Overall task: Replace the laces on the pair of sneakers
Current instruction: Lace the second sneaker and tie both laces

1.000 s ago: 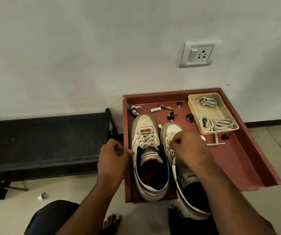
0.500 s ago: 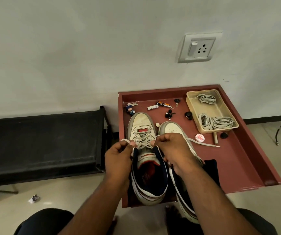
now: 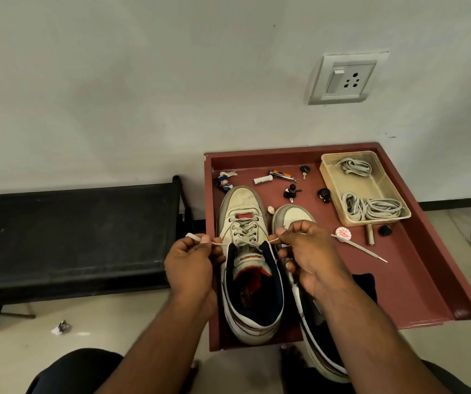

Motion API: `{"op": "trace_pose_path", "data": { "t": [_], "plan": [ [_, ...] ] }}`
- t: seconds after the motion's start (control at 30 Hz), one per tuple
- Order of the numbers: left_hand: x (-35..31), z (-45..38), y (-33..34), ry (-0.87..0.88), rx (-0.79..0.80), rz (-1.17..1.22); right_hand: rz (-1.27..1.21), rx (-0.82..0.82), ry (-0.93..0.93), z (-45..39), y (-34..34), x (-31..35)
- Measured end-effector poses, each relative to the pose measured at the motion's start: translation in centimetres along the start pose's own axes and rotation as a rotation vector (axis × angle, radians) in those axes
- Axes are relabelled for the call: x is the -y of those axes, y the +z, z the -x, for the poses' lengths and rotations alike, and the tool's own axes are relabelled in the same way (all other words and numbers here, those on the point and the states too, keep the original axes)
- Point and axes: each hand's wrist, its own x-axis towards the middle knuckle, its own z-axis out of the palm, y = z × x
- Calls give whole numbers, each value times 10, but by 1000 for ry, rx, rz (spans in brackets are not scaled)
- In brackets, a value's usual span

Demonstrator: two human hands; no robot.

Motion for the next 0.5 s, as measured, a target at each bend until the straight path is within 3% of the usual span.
{"op": "trace_pose_path", "data": {
  "t": [0.13, 0.17, 0.23, 0.27, 0.37, 0.43, 0.5],
  "plan": [
    [-9, -4, -10, -7, 23, -181, -1, 6, -153, 1, -3, 12],
    [-12, -7, -15, 60, -27, -247, 56, 7, -234, 2, -3, 17],
    [-17, -14, -22, 374, -98, -439, 196, 80, -377, 9, -2, 26],
    [-21, -14, -22, 542, -43, -560, 262, 152, -426, 14, -2, 30],
    [-24, -13, -11, 869, 381, -824, 410, 378, -474, 28, -2, 40],
    [-21, -13, -3, 953, 566, -942, 455, 490, -479, 33, -7, 45],
    [-21, -18, -3, 892, 656, -996, 449, 522, -480, 32, -15, 46]
  ]
}}
